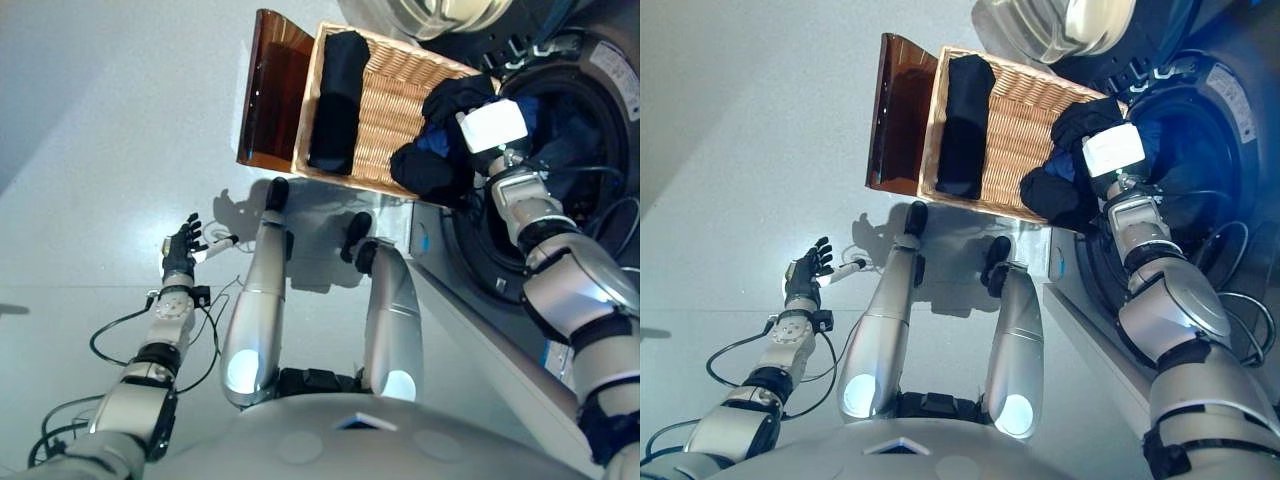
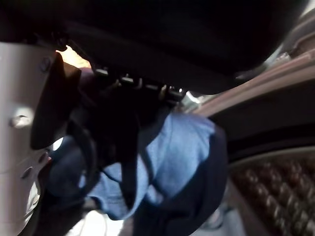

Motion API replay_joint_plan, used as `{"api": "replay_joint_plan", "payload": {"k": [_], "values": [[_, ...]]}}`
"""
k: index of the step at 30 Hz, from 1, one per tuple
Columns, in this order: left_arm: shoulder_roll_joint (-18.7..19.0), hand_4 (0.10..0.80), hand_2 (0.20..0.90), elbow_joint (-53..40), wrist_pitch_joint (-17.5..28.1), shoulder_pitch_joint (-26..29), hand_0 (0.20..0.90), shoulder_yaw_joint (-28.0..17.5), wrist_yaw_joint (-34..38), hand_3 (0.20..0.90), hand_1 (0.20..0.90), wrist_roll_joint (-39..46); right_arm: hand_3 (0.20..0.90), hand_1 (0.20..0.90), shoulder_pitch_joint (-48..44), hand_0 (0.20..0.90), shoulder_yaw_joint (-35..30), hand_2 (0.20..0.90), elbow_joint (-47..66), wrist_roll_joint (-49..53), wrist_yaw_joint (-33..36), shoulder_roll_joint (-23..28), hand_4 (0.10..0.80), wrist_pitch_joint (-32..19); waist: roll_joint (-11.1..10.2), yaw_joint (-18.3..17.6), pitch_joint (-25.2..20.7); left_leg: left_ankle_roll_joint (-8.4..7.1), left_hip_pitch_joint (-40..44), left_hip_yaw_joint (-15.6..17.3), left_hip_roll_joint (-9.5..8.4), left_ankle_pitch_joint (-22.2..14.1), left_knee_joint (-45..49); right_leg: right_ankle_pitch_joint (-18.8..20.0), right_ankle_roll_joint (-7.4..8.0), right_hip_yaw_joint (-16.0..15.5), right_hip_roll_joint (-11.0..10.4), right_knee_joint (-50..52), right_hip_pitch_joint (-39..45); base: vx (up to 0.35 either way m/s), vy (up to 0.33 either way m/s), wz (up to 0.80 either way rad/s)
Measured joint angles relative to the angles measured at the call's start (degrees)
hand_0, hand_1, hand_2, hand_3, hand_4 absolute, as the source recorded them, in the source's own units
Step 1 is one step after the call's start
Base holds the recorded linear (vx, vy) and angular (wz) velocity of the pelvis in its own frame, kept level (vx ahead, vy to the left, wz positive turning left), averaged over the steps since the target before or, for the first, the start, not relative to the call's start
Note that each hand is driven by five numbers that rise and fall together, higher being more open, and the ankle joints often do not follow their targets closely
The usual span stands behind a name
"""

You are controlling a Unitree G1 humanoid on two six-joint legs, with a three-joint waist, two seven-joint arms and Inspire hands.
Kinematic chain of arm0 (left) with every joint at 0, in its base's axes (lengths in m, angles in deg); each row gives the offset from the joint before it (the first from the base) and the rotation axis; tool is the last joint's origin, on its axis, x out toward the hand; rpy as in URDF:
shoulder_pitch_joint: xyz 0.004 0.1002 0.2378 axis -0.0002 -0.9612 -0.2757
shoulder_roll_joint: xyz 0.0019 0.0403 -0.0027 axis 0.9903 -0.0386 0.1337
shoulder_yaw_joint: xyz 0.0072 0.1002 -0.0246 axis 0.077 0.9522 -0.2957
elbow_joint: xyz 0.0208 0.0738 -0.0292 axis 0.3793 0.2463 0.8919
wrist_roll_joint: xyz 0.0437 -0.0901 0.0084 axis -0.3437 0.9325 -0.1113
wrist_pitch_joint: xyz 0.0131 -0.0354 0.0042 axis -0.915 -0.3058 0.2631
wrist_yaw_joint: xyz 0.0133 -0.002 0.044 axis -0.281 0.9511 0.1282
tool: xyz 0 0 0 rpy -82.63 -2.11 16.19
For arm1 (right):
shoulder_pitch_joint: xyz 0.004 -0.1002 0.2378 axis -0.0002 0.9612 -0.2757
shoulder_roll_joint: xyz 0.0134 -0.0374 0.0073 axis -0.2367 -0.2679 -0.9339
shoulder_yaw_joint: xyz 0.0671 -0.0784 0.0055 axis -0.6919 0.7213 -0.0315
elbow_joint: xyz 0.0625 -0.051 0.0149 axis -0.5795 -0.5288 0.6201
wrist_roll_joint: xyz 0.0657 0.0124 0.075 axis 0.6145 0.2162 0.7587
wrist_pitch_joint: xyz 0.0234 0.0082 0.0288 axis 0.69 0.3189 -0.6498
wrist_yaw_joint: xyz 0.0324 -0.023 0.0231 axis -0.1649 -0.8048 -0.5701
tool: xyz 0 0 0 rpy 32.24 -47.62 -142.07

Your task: Pick up the clothes and place them into the washing machine

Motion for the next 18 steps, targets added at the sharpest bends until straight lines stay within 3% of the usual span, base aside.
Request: {"api": "replay_joint_plan", "payload": {"k": [13, 14, 15, 17, 18], "values": [[-0.12, 0.8, 0.9, -2.07, 1.13, -0.22, 0.9, 2.27, 2.0, 0.9, 0.9, -0.01, 0.9, 0.9, -0.61, 0.9, 1.08, 0.9, -1.71, -4.26, 1.65, -0.52, 0.8, 3.8, 2.02, 0.59, -1.66, -0.31, -1.76, 0.0, -0.1, -0.02, 0.32, -0.36, -0.05, 0.01, -0.06, 0.79, -2.0, 0.001, -0.012, 0.01], [-0.14, 0.8, 0.9, -2.08, 1.13, -0.24, 0.9, 2.48, 1.99, 0.9, 0.9, -0.02, 0.848, 0.848, -0.62, 0.848, 1.12, 0.848, -1.7, -4.26, 1.88, -0.52, 0.763, 3.83, 2.04, 0.56, -1.67, -0.31, -1.95, 0.01, -0.11, 0.0, 0.49, -0.33, 0.02, 0.0, 0.02, 1.03, -2.2, 0.0, 0.0, 0.0], [-0.25, 0.8, 0.9, -2.2, 1.15, -0.34, 0.9, 2.52, 2.0, 0.9, 0.9, 0.0, 0.447, 0.447, -0.84, 0.447, 1.35, 0.447, -1.79, -4.26, 1.96, -0.53, 0.476, 4.13, 2.02, 0.56, -1.82, -0.45, -2.72, 0.0, -0.15, -0.08, 1.24, -0.47, 0.11, 0.02, -0.06, 1.77, -2.94, 0.0, 0.0, 0.0], [-0.37, 0.8, 0.9, -2.51, 1.15, -0.41, 0.9, 2.51, 2.0, 0.9, 0.9, 0.19, 0.2, 0.2, -1.4, 0.2, 1.84, 0.2, -1.79, -4.25, 2.16, -0.53, 0.3, 4.81, 2.04, 0.6, -1.89, -0.64, -3.71, 0.0, -0.23, -0.24, 2.29, -0.79, -0.04, 0.07, -0.15, 3.0, -4.02, 0.0, 0.0, 0.0], [-0.38, 0.8, 0.9, -2.65, 1.17, -0.41, 0.9, 2.49, 2.0, 0.9, 0.9, 0.45, 0.2, 0.2, -1.93, 0.2, 1.88, 0.2, -1.78, -4.25, 2.28, -0.53, 0.3, 4.82, 2.1, 0.6, -1.94, -0.75, -4.41, -0.05, -0.26, -0.46, 3.11, -1.2, -0.21, 0.09, -0.23, 3.94, -4.79, 0.0, 0.0, 0.0]]}}
